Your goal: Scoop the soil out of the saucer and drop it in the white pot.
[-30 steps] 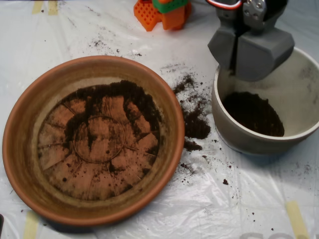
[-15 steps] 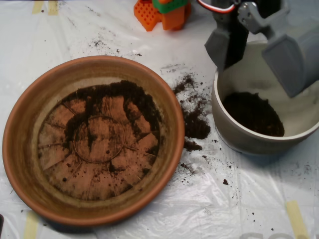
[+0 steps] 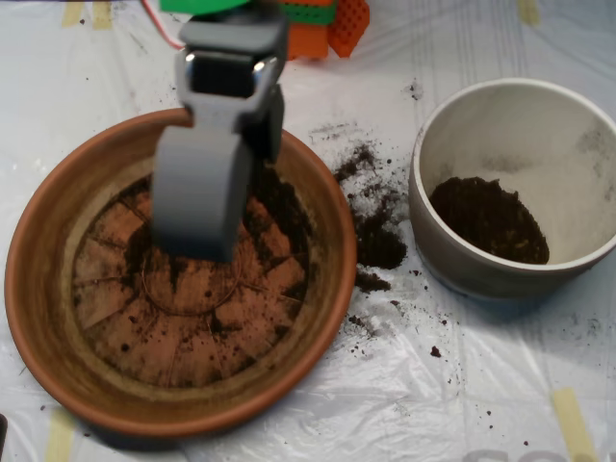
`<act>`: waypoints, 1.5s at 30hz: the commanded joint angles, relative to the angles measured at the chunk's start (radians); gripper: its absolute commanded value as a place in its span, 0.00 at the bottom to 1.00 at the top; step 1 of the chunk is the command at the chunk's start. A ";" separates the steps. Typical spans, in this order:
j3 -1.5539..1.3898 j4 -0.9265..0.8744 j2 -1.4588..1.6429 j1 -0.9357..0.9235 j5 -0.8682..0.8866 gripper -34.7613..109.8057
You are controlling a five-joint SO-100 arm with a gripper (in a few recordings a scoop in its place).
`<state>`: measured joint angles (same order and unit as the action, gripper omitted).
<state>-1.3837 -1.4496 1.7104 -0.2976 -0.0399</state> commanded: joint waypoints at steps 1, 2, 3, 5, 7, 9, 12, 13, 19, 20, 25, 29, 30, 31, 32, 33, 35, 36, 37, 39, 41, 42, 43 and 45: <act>-0.146 0.118 0.018 -0.152 -0.015 0.57; -0.193 0.153 0.018 -0.181 -0.020 0.57; -0.233 0.186 0.018 -0.213 -0.020 0.57; -0.299 0.238 0.008 -0.258 -0.020 0.57; -0.344 0.275 -0.014 -0.293 -0.021 0.57; -0.383 0.305 -0.037 -0.316 -0.025 0.57; -0.437 0.357 -0.067 -0.334 -0.038 0.57; -0.448 0.371 -0.083 -0.337 -0.043 0.57; -0.410 0.367 -0.232 -0.342 -0.063 0.57; -0.393 0.356 -0.258 -0.341 -0.066 0.57; -0.324 0.322 -0.342 -0.359 -0.071 0.56; -0.314 0.331 -0.342 -0.380 -0.061 0.56; -0.313 0.330 -0.341 -0.385 -0.061 0.55; -0.314 0.330 -0.339 -0.388 -0.061 0.54; -0.322 0.334 -0.336 -0.390 -0.063 0.53; -0.324 0.334 -0.336 -0.393 -0.064 0.52; -0.334 0.336 -0.330 -0.394 -0.069 0.45; -0.339 0.337 -0.327 -0.397 -0.069 0.43; -0.345 0.339 -0.319 -0.399 -0.069 0.41; -0.371 0.351 -0.301 -0.393 -0.074 0.38; -0.399 0.362 -0.281 -0.385 -0.075 0.35; -0.413 0.367 -0.270 -0.380 -0.075 0.34; -0.428 0.373 -0.258 -0.376 -0.077 0.34; -0.456 0.382 -0.233 -0.368 -0.077 0.32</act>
<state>-1.7978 -1.0677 1.4067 -0.6627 -0.0966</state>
